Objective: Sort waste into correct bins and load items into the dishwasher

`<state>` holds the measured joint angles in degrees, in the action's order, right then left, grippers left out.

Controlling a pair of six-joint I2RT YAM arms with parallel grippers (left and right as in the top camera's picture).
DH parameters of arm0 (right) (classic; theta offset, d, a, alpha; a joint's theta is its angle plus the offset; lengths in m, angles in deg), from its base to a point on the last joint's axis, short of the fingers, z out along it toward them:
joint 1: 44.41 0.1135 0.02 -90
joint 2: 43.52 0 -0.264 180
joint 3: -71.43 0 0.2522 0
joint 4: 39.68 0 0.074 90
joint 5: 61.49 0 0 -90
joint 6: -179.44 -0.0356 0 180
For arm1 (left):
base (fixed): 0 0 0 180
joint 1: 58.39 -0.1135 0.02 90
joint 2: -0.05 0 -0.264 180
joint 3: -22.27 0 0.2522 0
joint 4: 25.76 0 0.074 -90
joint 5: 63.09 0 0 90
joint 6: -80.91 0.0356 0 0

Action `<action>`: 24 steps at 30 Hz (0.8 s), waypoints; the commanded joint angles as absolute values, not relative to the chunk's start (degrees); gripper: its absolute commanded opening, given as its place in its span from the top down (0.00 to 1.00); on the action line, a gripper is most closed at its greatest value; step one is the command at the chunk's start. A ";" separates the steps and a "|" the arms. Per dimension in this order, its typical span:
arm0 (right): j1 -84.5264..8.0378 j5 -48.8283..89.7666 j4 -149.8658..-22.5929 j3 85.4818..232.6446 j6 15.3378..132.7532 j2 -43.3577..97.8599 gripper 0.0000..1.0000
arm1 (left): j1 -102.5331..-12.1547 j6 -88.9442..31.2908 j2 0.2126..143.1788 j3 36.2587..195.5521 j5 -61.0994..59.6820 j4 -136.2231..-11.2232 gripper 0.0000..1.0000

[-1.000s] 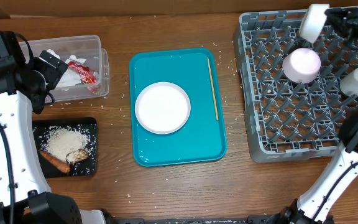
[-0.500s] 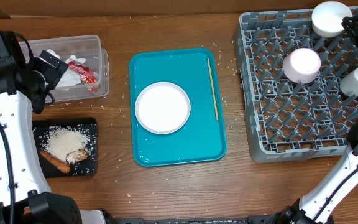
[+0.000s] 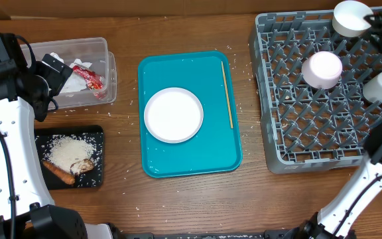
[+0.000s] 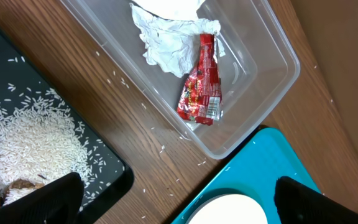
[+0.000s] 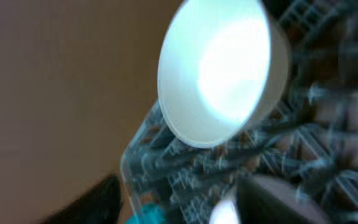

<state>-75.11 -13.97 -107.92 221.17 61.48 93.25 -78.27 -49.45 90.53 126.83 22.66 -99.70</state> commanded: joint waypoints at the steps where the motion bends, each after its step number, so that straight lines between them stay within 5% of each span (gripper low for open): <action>1: -66.49 17.84 -113.04 231.57 72.43 87.74 0.17 | -78.25 -49.82 89.76 127.88 23.05 -99.59 0.00; 4: -60.99 31.06 -112.47 232.99 78.26 87.74 0.00 | -78.25 -49.80 89.76 127.88 23.05 -99.59 0.00; 12: -52.22 50.60 -104.84 230.85 85.63 90.32 0.00 | -78.25 -49.80 89.76 127.88 23.05 -99.59 0.00; 24: -54.23 47.71 -106.37 230.72 88.69 97.16 0.00 | -78.25 -49.82 89.76 127.88 23.05 -99.59 0.00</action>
<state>-54.19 47.39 -105.65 231.25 86.57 94.93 -78.27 -49.45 90.53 126.83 22.66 -99.68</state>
